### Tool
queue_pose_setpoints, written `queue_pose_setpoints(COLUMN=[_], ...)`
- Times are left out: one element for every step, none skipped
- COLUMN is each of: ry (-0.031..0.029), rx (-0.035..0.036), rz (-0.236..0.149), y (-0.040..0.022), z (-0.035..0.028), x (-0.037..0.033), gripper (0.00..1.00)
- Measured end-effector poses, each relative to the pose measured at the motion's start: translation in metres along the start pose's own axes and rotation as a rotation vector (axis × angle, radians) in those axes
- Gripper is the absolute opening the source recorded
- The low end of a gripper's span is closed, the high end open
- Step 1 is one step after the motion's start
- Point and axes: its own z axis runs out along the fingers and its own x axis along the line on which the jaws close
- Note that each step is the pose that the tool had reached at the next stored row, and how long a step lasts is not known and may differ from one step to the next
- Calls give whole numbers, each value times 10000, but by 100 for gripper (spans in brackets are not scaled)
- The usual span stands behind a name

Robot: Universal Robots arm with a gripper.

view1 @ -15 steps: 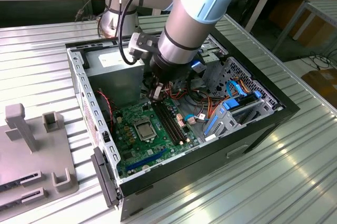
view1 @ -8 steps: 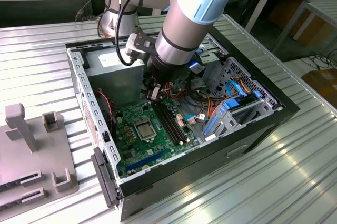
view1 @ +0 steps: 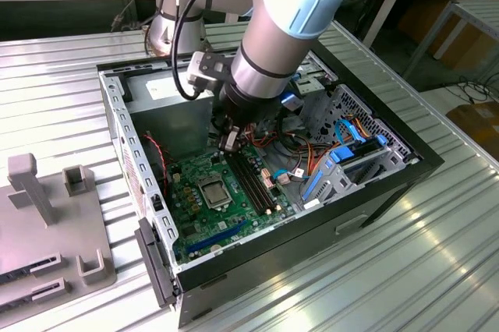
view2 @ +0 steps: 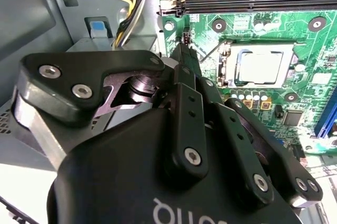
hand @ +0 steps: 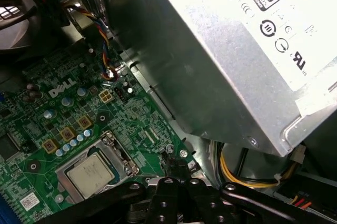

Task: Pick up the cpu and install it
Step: 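Install the first cpu locking lever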

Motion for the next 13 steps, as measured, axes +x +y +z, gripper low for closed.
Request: queue_pose_setpoints(ry=[1, 2, 3, 4, 6, 6, 8, 9, 10, 10, 13, 13, 15], rx=[-1, -2, -3, -3, -5, -6, -7, -7, -9, -9, -10, -11, -12], rz=[-9, -18, -25, -30, -39, -47, -55, -61, -68, -75, -80, -88, -100], y=[-8, -15, -19, -21, -24, -28, -32, -35, -39, -43, -47, -52, -60], z=[-2, -5, -6, -7, -8, -9, -11, -12, -13, -14, -16, -17, -20], x=[11, 21, 28, 32, 36, 40, 47, 50, 56, 62, 67, 75, 86], gripper=[11, 11, 11, 11, 11, 11, 11, 11, 11, 11, 11, 11, 11])
